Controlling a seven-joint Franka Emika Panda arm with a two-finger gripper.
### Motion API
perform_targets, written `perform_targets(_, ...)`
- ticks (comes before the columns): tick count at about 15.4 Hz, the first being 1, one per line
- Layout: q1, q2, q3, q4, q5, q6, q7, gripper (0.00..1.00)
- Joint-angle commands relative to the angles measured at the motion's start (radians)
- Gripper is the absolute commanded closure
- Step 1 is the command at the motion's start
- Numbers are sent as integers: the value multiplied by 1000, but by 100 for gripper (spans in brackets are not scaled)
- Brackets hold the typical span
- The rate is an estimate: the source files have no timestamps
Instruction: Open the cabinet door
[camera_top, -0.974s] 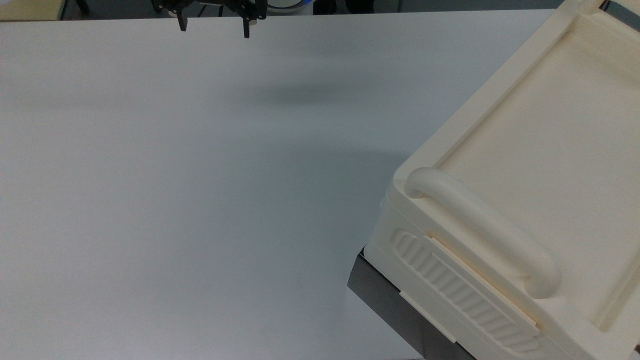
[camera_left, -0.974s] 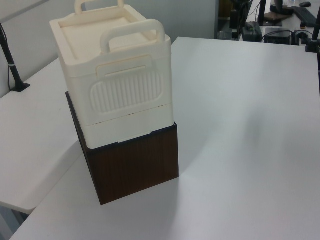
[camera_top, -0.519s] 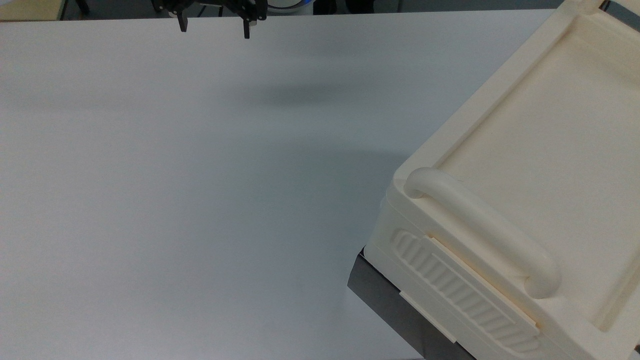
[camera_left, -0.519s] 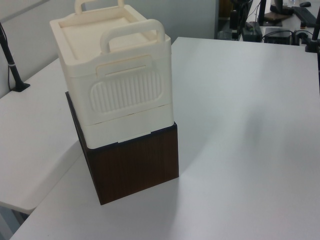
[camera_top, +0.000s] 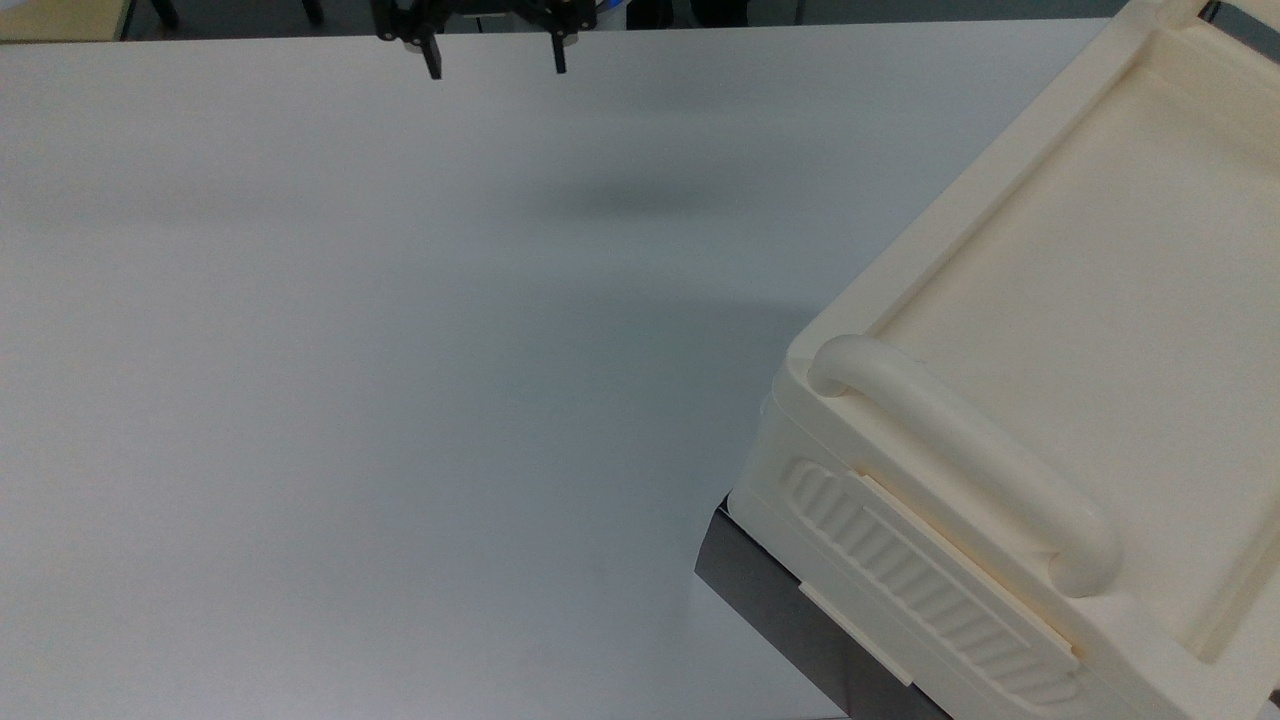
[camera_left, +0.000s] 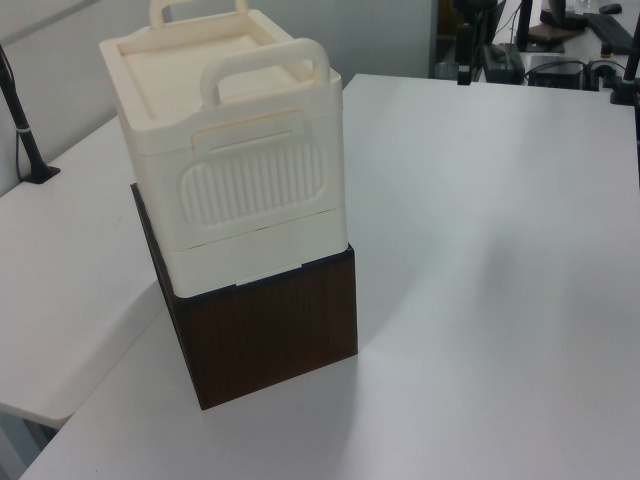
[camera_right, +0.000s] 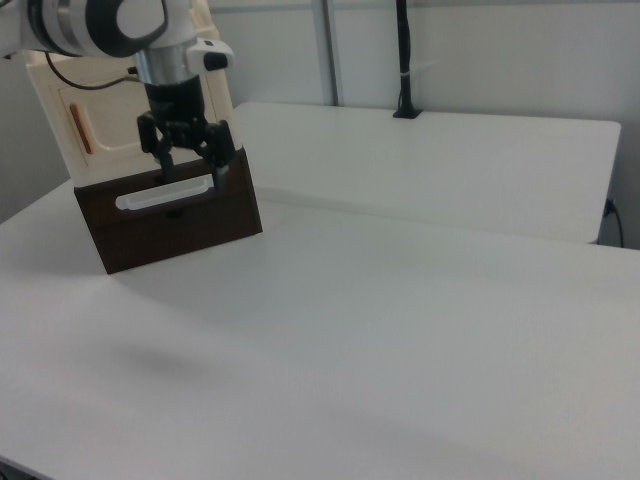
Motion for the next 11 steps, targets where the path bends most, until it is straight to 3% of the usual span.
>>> perform_targets(1,63,-5,6,25,35,22,-76,0)
perform_targets(11,328,33,6,53,31,270,-150,0)
